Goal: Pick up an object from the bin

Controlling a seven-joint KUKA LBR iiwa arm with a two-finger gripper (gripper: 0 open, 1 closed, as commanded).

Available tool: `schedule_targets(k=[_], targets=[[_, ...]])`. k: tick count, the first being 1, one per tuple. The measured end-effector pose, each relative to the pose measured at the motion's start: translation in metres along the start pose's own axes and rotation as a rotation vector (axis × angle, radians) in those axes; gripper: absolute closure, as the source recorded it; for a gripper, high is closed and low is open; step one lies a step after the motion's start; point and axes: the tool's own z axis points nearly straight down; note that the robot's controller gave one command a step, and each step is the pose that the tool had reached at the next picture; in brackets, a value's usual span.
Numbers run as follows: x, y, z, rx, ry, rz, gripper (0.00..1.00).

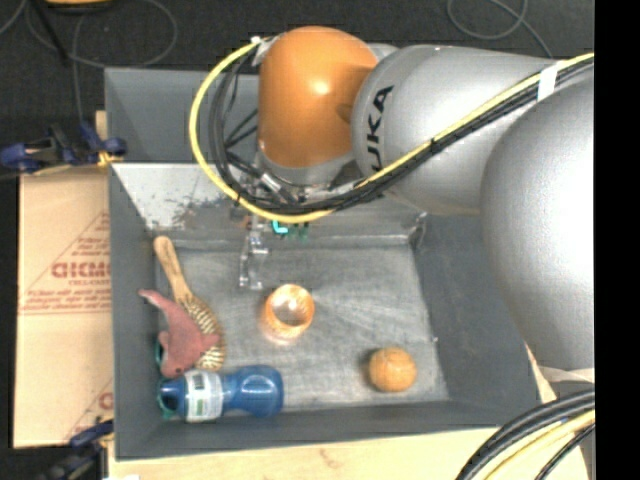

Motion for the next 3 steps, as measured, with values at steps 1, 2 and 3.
schedule_targets(k=[1, 2, 3], targets=[[-0.002, -0.001, -0.005, -0.002, -0.008, 0.003, 0.00], [0.012, -0.048, 0.057, 0.003, -0.011, -0.100, 0.00], [0.043, -0.109, 0.047, 0.005, -0.006, -0.240, 0.00]])
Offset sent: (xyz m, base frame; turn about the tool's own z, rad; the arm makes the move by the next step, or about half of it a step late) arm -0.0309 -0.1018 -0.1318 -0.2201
